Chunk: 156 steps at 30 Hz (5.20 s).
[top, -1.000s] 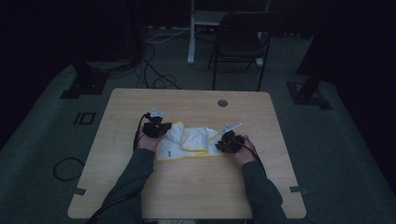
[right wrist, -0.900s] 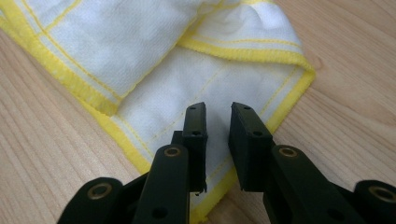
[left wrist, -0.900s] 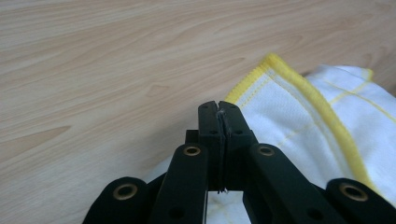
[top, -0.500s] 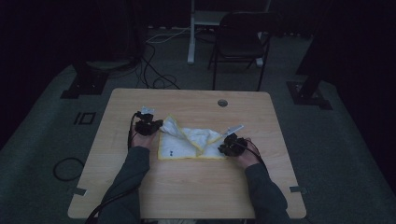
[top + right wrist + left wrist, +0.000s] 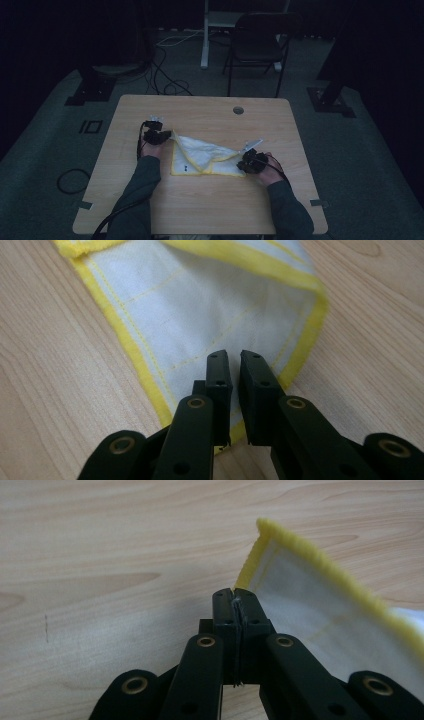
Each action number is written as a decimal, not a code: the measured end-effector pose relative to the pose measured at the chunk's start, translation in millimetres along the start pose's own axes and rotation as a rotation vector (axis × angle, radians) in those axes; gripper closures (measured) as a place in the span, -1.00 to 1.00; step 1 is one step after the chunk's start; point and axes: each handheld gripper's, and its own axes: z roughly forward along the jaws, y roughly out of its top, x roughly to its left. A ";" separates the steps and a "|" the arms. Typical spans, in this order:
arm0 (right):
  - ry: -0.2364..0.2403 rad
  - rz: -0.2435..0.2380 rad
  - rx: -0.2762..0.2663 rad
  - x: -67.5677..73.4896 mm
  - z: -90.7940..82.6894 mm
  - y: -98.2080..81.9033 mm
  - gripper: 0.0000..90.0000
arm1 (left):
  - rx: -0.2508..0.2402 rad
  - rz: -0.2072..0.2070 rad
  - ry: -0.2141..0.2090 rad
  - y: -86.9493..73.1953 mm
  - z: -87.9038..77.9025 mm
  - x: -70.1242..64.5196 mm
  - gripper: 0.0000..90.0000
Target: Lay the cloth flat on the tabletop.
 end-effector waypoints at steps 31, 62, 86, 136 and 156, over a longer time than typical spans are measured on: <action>0.005 -0.143 -0.172 58.8 6.2 23.7 0.74 | -0.044 -0.096 0.014 -17.0 -29.9 32.1 0.49; 0.028 -0.255 -0.140 87.2 39.0 52.3 0.67 | -0.090 0.228 -0.169 -95.9 -88.2 -67.3 0.53; -0.058 -0.133 -0.208 53.2 16.2 73.3 1.00 | 0.027 0.352 -0.196 -105.9 -57.5 -96.9 0.74; -0.287 0.124 -0.184 -50.8 -21.7 63.3 0.62 | 0.053 0.366 -0.214 -131.9 -95.4 -57.7 0.76; -0.115 0.105 -0.193 56.9 8.8 6.9 0.30 | 0.069 0.344 -0.289 -141.7 -100.4 -72.0 0.72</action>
